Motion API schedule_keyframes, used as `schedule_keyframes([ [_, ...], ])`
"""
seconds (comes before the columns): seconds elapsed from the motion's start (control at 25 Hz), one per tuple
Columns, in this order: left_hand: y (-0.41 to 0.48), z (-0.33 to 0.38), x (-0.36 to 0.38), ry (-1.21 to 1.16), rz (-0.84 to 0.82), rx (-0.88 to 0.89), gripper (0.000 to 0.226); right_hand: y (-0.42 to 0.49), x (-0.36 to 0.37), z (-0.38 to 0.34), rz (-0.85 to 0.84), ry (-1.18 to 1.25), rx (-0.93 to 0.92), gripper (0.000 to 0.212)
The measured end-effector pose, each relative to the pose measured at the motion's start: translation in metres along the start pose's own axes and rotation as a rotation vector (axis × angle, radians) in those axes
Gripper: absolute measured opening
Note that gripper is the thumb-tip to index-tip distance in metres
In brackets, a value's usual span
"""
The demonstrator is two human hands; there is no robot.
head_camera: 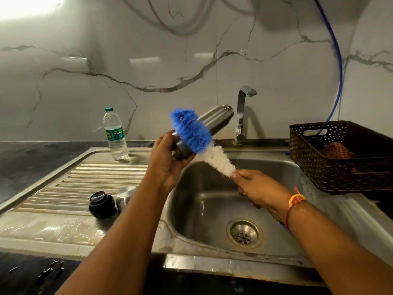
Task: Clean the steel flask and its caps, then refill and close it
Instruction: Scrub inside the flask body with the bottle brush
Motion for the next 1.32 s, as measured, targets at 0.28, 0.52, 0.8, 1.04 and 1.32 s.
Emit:
schedule_keyframes([
  [0.28,0.002,0.011,-0.01,0.013,0.133,0.053,0.03,-0.001,-0.021,-0.013,0.238,0.209,-0.176,0.026],
  [0.52,-0.005,0.02,-0.016,0.25,0.337,0.164,0.016,-0.005,-0.005,-0.02,0.107,0.167,-0.284,0.013],
  [0.8,-0.003,0.019,-0.013,0.53,0.432,0.356,0.027,-0.001,0.02,-0.002,-0.126,0.071,-0.147,0.023],
  [1.04,-0.01,0.017,-0.001,0.627,0.444,0.434,0.026,0.007,0.028,-0.003,0.005,0.003,-0.191,0.023],
  [1.32,-0.009,0.016,-0.012,0.592,0.546,0.373,0.026,0.014,0.036,-0.001,0.008,-0.09,-0.174,0.02],
])
Point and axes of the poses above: each hand's wrist, its own y-axis towards the middle knuckle, its own x-axis out of the palm, z = x × y, the point moved 6 cm from there along y, towards the middle knuckle, and after that the axes turned 12 degrees about y, right-handed, at the moved point
